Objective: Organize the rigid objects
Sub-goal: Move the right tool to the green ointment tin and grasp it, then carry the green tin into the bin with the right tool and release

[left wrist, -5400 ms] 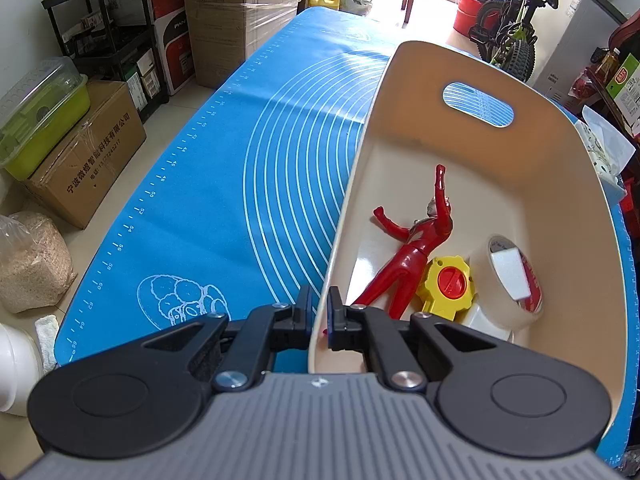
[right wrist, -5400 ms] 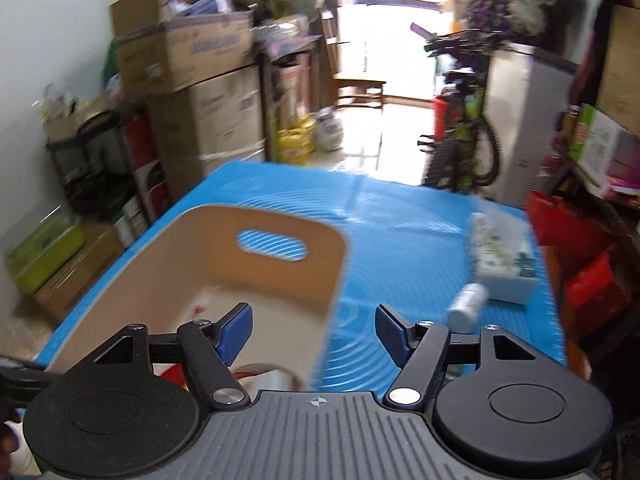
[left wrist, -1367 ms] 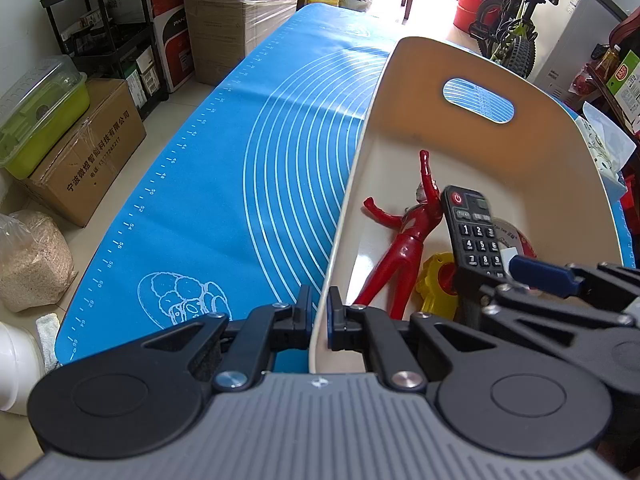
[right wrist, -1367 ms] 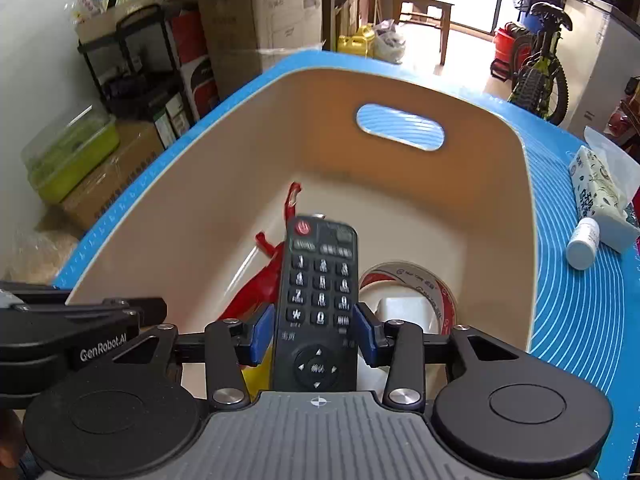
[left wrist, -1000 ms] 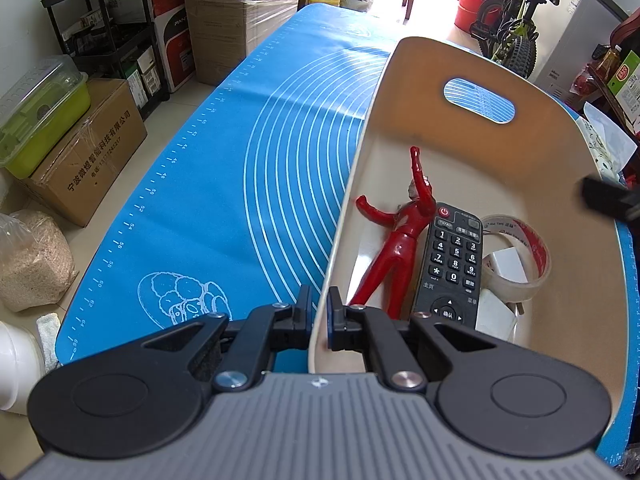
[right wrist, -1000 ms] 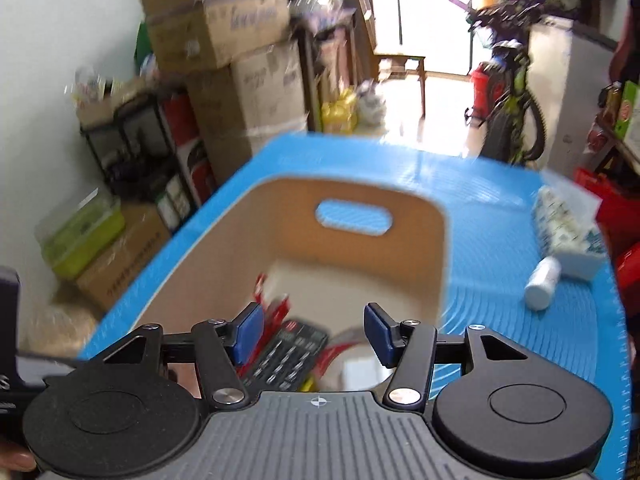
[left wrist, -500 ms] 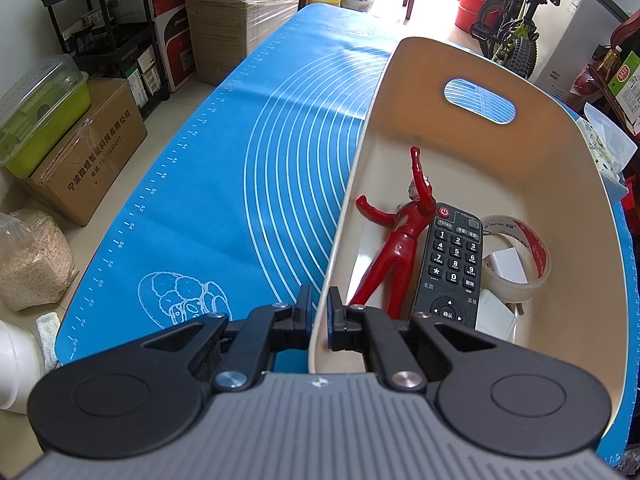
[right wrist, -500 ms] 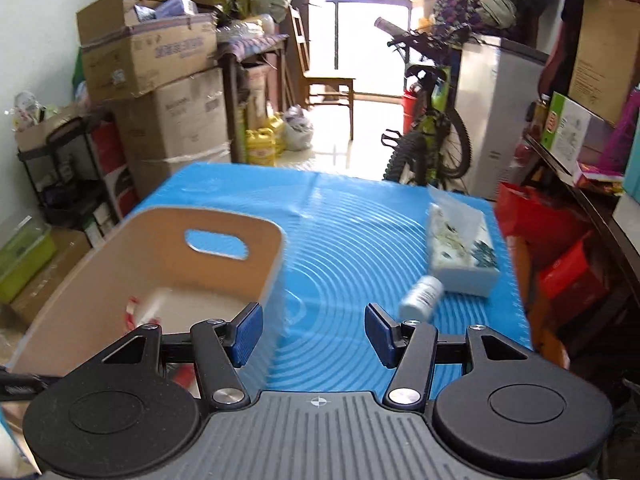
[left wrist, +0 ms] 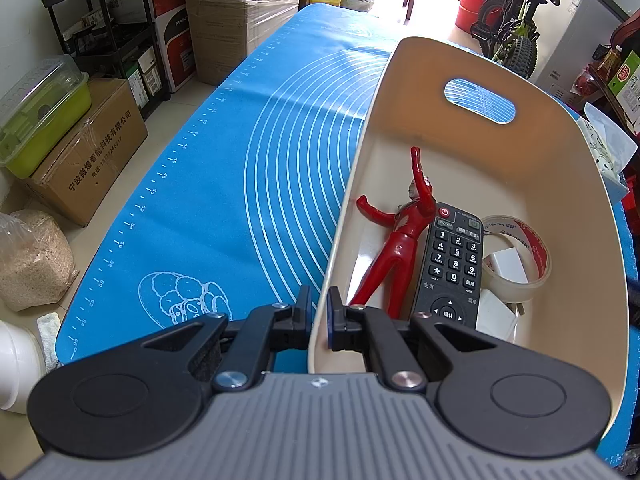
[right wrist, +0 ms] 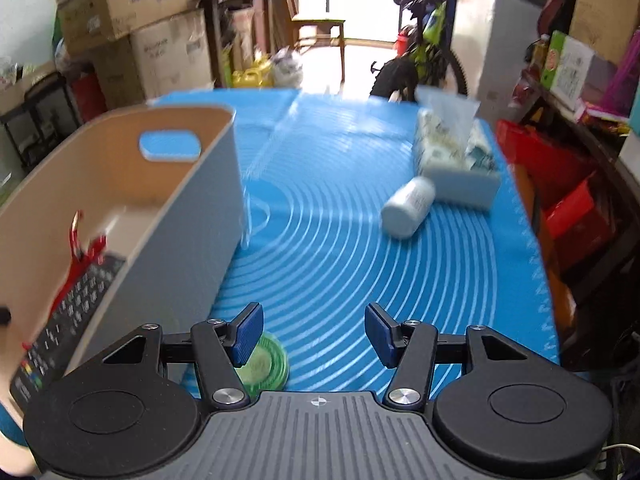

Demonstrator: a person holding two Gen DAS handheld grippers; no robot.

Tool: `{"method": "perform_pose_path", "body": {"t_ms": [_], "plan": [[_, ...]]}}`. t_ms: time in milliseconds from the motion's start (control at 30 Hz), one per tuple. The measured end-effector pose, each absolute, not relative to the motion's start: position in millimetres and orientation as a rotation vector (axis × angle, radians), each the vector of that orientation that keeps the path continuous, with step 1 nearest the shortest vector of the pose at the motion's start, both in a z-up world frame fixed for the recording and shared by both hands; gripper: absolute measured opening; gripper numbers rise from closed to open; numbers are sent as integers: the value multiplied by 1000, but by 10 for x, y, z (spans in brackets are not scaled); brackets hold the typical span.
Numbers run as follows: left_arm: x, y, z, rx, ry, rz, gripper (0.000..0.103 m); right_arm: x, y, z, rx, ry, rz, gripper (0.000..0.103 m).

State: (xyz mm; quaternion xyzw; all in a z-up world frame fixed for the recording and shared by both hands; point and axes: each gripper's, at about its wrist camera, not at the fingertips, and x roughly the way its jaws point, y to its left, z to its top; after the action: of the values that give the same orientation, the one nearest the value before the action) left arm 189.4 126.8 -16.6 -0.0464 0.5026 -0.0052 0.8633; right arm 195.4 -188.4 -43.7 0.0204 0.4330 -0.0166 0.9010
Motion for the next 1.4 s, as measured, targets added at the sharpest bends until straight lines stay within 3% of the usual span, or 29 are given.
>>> {"method": "perform_pose_path", "body": {"t_ms": [867, 933, 1400], "plan": [[1889, 1277, -165, -97, 1053, -9, 9, 1889, -1647, -852, -34, 897, 136, 63], [1889, 1278, -165, -96, 1053, -9, 9, 1892, -1631, -853, -38, 889, 143, 54], [1886, 1277, -163, -97, 1053, -9, 9, 1828, -1701, -531, -48, 773, 40, 54]]}}
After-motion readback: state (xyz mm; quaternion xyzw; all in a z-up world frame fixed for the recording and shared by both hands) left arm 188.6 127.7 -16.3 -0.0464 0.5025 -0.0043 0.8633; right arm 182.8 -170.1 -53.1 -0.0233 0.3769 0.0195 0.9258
